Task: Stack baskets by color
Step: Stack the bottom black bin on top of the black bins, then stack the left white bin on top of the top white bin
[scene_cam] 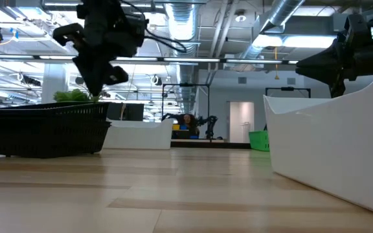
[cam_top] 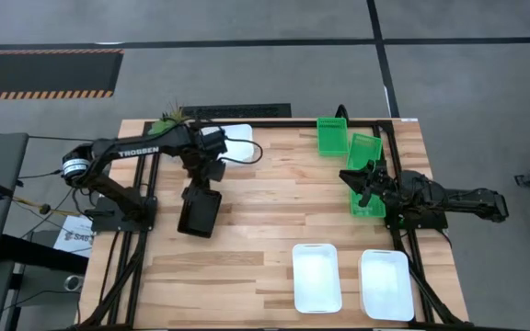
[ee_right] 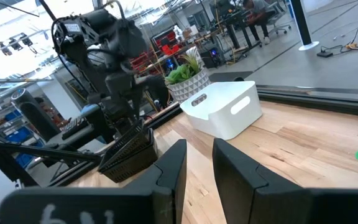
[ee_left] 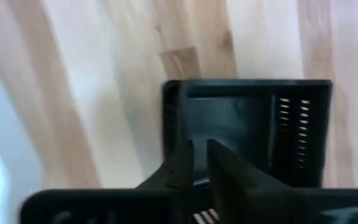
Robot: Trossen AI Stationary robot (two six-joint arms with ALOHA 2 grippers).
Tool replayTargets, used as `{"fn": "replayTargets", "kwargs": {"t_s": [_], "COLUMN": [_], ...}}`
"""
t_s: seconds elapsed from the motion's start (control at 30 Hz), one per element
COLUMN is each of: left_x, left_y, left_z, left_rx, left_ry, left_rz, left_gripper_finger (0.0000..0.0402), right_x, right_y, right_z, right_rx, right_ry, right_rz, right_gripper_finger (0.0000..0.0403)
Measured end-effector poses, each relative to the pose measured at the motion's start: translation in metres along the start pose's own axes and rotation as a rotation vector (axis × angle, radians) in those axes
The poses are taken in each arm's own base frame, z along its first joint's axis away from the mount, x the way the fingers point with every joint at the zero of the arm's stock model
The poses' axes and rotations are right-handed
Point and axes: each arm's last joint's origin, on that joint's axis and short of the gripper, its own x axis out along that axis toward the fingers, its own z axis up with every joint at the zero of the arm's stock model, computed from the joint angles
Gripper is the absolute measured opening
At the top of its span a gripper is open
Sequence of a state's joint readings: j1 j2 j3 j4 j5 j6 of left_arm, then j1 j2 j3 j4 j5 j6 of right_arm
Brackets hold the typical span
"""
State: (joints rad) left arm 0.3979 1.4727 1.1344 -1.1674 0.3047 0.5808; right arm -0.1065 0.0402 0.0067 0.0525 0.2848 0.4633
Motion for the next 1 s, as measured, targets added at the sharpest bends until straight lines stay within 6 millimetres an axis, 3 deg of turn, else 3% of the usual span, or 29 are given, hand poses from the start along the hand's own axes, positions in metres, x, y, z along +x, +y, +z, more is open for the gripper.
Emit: {"fn": "replayTargets", "kwargs": {"t_s": [0.37, 0.8, 1.0], "left_x": [0.023, 0.022, 0.001], "left_y": [0.004, 0.008, 0.013], "left_z": [-0.009, -0.001, 0.025], "left_rx": [-0.003, -0.013, -0.149], "left_ry": [0.019, -0.069, -0.235], "left_rz": [0.025, 0.054, 0.169], "left_gripper_finger": [0.0001, 0.0, 0.0003], "right_x": [0.0, 0.0, 0.0], "right_y": [0.0, 0.0, 0.0], "right_z": [0.0, 0.0, 0.0], "right_rx": [0.0, 0.0, 0.0], "right_ry": [0.0, 0.0, 0.0], "right_rz": [0.0, 0.0, 0.0], "right_gripper_finger": [0.0104, 0.0104, 0.0104]}}
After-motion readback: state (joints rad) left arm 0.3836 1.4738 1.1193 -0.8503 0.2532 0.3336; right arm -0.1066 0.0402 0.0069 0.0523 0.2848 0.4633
